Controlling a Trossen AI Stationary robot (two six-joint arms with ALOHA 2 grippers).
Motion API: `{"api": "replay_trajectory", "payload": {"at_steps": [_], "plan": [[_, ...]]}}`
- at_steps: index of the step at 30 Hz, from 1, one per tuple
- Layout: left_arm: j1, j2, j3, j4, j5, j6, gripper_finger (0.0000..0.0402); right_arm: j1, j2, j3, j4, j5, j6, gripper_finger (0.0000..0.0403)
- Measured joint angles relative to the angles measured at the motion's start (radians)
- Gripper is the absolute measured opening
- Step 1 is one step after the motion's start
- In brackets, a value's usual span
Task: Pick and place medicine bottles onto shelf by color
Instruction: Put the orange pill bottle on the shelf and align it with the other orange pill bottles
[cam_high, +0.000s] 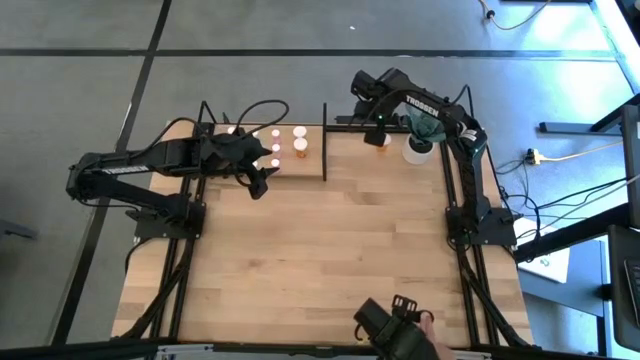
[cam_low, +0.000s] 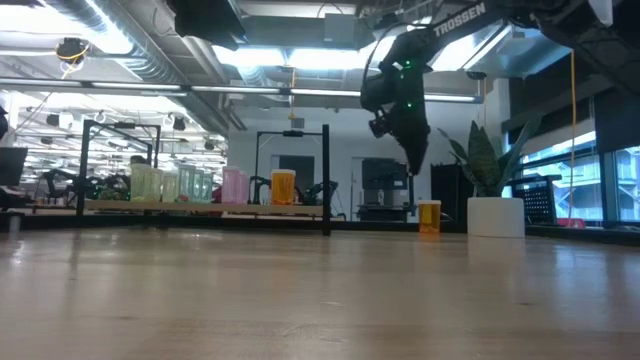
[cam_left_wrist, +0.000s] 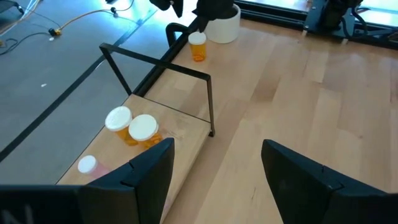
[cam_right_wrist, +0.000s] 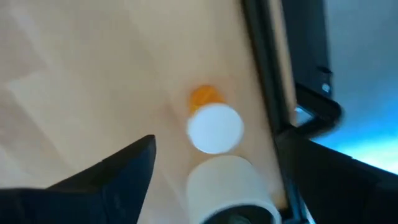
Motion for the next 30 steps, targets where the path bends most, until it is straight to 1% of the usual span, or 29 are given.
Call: {"api": "replay_trajectory", "payload": {"at_steps": [3, 7, 12, 15, 21, 27, 30], "plan": [[0.0, 0.0, 0.0, 0.0, 0.0, 0.0, 0.0235, 0.0, 0.0, -0.019, 0.004, 0.058, 0.014, 0.0351], [0.0, 0.0, 0.0, 0.0, 0.0, 0.0, 0.0235, -0.003, 0.0, -0.077, 0.018, 0.06, -0.002, 0.0352], [0.0, 0.0, 0.0, 0.0, 0.0, 0.0, 0.0235, -0.008, 0.0, -0.134, 0.082, 0.058, -0.008, 0.0352], [0.0, 0.0, 0.0, 0.0, 0.0, 0.0, 0.0235, -0.008, 0.0, -0.167, 0.106, 0.075, -0.03, 0.0352], [0.0, 0.0, 0.0, 0.0, 0.0, 0.0, 0.0235, -0.01, 0.0, -0.226, 0.169, 0.06, -0.055, 0.0352], [0.0, 0.0, 0.0, 0.0, 0.0, 0.0, 0.0235, -0.013, 0.0, -0.265, 0.188, 0.053, -0.054, 0.0352], [0.0, 0.0, 0.0, 0.0, 0.0, 0.0, 0.0235, -0.017, 0.0, -0.291, 0.208, 0.032, -0.054, 0.0346]]}}
